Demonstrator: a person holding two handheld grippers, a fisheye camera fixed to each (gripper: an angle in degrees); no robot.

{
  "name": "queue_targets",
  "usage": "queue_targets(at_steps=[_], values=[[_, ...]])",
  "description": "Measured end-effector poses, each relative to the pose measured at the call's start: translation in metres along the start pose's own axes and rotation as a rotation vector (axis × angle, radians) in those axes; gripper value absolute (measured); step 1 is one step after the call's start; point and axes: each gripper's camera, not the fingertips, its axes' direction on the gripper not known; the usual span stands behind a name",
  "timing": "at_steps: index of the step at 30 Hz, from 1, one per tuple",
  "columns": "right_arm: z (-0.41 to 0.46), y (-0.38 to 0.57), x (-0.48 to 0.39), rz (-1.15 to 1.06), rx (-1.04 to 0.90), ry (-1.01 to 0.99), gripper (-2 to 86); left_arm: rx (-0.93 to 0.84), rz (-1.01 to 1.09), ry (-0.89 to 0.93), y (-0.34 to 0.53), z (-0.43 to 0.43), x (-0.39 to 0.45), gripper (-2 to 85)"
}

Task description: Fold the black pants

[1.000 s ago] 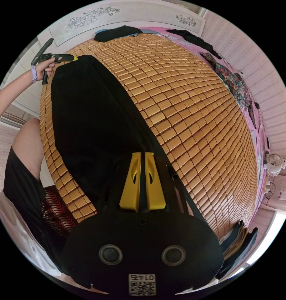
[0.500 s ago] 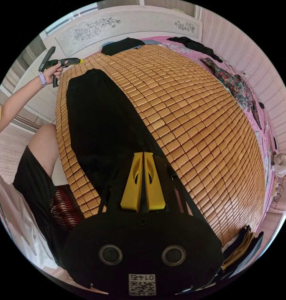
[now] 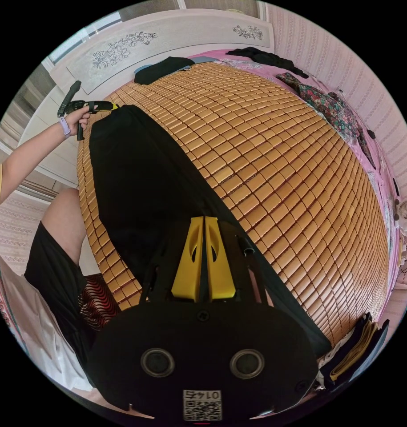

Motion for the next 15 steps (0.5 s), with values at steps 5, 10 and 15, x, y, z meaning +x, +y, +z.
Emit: queue_targets(at_steps=[5, 10, 15], values=[[-0.025, 0.007, 0.008, -0.023, 0.046, -0.022, -0.3, 0.153, 0.034, 0.150, 0.020, -0.064, -0.010, 0.3], [-0.038, 0.001, 0.019, -0.056, 0.066, 0.009, 0.0, 0.277, 0.057, 0.182, 0.001, -0.100, -0.006, 0.9], [0.002, -0.020, 0.042, 0.070, 0.016, 0.001, 0.4, 0.103, -0.116, 0.105, -0.039, 0.003, -0.011, 0.9]])
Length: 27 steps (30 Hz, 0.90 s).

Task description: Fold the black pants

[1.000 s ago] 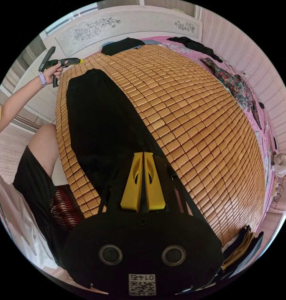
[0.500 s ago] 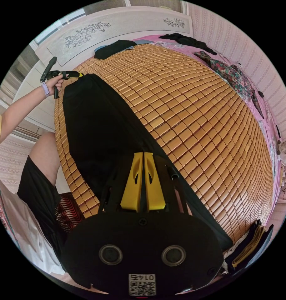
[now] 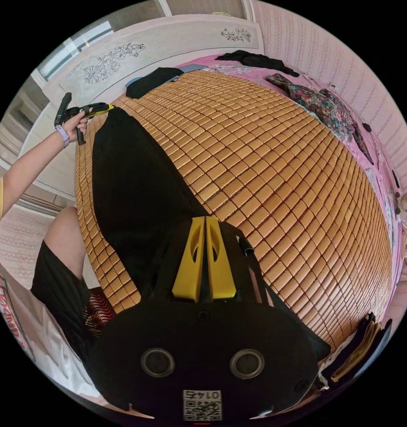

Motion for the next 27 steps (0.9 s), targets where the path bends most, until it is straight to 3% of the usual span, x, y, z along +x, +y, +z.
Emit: queue_targets(at_steps=[4, 10, 14, 22, 27], values=[[0.002, 0.008, 0.015, 0.053, 0.008, 0.047, 2.2, -0.051, -0.037, -0.041, 0.014, 0.051, -0.008, 0.7], [-0.009, 0.032, 0.030, -0.002, -0.038, 0.044, 5.7, -0.061, 0.047, -0.085, 0.017, 0.059, 0.000, 0.1], [0.010, 0.029, 0.022, -0.058, -0.121, 0.090, 2.9, -0.011, 0.089, -0.111, 0.024, 0.051, 0.008, -0.4], [-0.034, 0.031, 0.025, -0.108, 0.005, 0.090, -0.2, 0.207, 0.168, 0.070, 0.044, -0.007, 0.015, -0.6], [-0.004, 0.014, 0.047, 0.031, -0.004, 0.085, -0.1, 0.181, 0.028, 0.057, 0.028, 0.046, 0.005, -0.4]])
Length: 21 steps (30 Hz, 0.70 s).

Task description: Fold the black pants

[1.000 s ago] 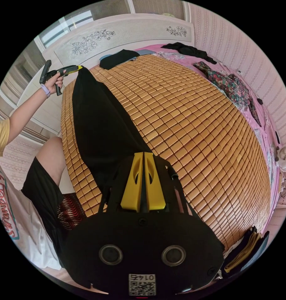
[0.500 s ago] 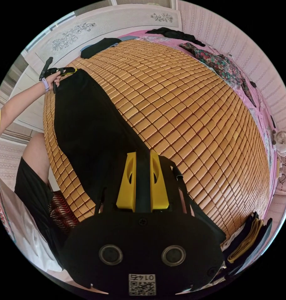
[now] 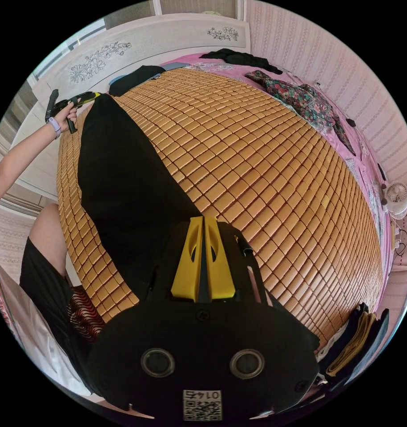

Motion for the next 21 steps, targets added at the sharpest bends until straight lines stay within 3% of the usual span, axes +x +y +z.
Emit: queue_targets(at_steps=[4, 7, 9, 12, 15, 17, 21], values=[[0.024, -0.007, 0.001, 0.048, -0.020, 0.039, 0.9, -0.243, 0.148, -0.243, 0.017, 0.085, 0.014, -0.2], [0.023, -0.009, 0.005, 0.061, -0.016, 0.022, 2.0, -0.273, 0.139, -0.297, 0.022, 0.099, 0.023, 0.6], [0.019, -0.008, 0.013, 0.106, -0.001, 0.001, 2.6, -0.263, 0.132, -0.296, 0.021, 0.096, 0.022, 1.5], [-0.003, 0.014, 0.022, 0.173, 0.078, 0.018, 2.5, -0.114, 0.083, -0.303, 0.028, 0.054, 0.008, 3.0], [-0.029, 0.066, 0.036, 0.271, 0.091, 0.127, 1.7, -0.046, 0.040, -0.223, 0.053, 0.009, -0.013, 4.6], [-0.043, 0.127, 0.058, 0.460, 0.043, 0.276, 1.0, -0.061, 0.090, -0.146, 0.083, -0.009, -0.011, 3.6], [-0.061, 0.215, 0.096, 0.763, 0.059, 0.440, 0.5, -0.214, 0.330, 0.019, 0.193, -0.023, 0.050, 1.3]])
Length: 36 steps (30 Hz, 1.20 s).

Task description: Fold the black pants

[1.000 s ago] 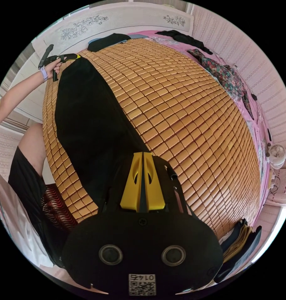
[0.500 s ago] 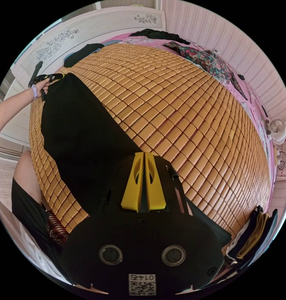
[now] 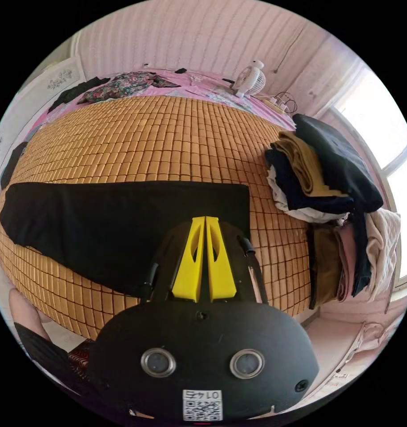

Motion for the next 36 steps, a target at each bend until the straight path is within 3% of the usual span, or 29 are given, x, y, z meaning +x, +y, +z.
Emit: queue_targets(at_steps=[6, 10, 15, 21, 24, 26, 29, 33, 36], values=[[0.034, -0.035, 0.029, 0.063, -0.031, 0.015, 0.2, -0.152, 0.384, 0.257, 0.110, 0.053, 0.201, -0.4], [0.068, -0.061, 0.004, -0.101, -0.086, 0.041, 0.1, -0.255, 0.571, 0.196, 0.166, 0.113, 0.307, -0.5], [0.076, -0.078, 0.004, -0.180, -0.112, 0.127, 0.0, -0.260, 0.557, 0.174, 0.193, 0.139, 0.316, -0.6], [0.057, -0.076, 0.019, -0.075, -0.116, 0.114, 0.1, -0.284, 0.522, 0.197, 0.216, 0.146, 0.326, -0.7], [0.012, -0.060, 0.010, -0.042, 0.037, 0.092, 0.1, -0.211, 0.531, 0.216, 0.227, 0.131, 0.340, -0.7], [-0.032, -0.041, -0.029, -0.201, 0.173, -0.260, 0.1, -0.165, 0.559, 0.207, 0.233, 0.128, 0.354, -0.7], [-0.052, -0.036, -0.123, -0.496, 0.059, -0.510, 0.1, -0.109, 0.594, 0.237, 0.242, 0.138, 0.378, -0.7], [-0.066, -0.041, -0.238, -0.843, -0.040, -0.581, 0.0, -0.187, 0.706, 0.086, 0.266, 0.181, 0.408, -0.7], [-0.062, -0.050, -0.304, -0.998, -0.105, -0.439, 0.0, -0.148, 0.822, 0.010, 0.289, 0.184, 0.420, -0.7]])
